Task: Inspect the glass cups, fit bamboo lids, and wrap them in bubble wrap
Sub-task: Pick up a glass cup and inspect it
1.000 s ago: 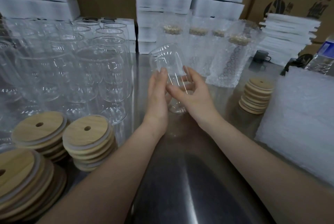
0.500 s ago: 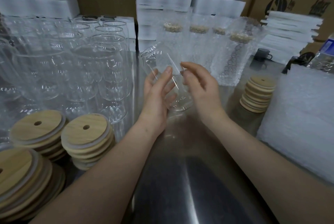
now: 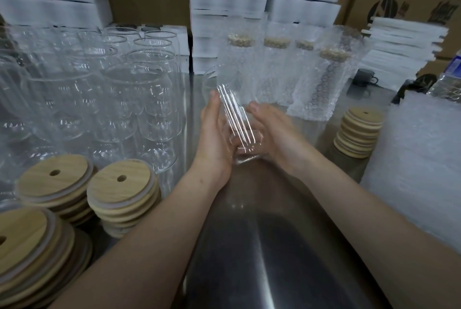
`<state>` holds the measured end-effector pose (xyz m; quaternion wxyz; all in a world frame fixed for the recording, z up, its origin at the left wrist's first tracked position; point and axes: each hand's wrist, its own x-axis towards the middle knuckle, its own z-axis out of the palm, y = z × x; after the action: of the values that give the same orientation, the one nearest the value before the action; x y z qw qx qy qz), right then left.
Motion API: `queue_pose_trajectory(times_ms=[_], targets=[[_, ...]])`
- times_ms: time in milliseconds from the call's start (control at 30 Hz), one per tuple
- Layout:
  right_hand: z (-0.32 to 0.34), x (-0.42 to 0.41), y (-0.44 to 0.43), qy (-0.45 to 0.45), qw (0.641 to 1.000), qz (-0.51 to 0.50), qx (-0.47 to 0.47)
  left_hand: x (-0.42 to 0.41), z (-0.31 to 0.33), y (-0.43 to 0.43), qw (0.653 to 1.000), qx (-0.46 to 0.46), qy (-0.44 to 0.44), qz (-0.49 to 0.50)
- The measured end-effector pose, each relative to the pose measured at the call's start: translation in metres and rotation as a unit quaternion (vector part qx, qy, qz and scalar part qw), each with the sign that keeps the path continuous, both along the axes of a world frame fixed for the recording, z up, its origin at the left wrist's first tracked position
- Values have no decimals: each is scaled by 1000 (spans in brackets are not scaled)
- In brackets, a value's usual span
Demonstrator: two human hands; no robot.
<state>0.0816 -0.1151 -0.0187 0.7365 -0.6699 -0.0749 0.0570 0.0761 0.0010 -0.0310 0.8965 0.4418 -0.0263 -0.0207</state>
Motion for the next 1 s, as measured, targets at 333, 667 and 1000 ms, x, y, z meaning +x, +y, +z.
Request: queue_pose_trajectory(times_ms=[333,667,1000], targets=[[1,-3,10,-56,993,-76,-64,7,-6,-2,1000,12,18,-4],[0,-6,16,-155,969,-132,-136,4,-5,0,999,-5,-10,-39],[6,-2,0,49,992,117,-11,7,-4,3,999,-17,16,-28]])
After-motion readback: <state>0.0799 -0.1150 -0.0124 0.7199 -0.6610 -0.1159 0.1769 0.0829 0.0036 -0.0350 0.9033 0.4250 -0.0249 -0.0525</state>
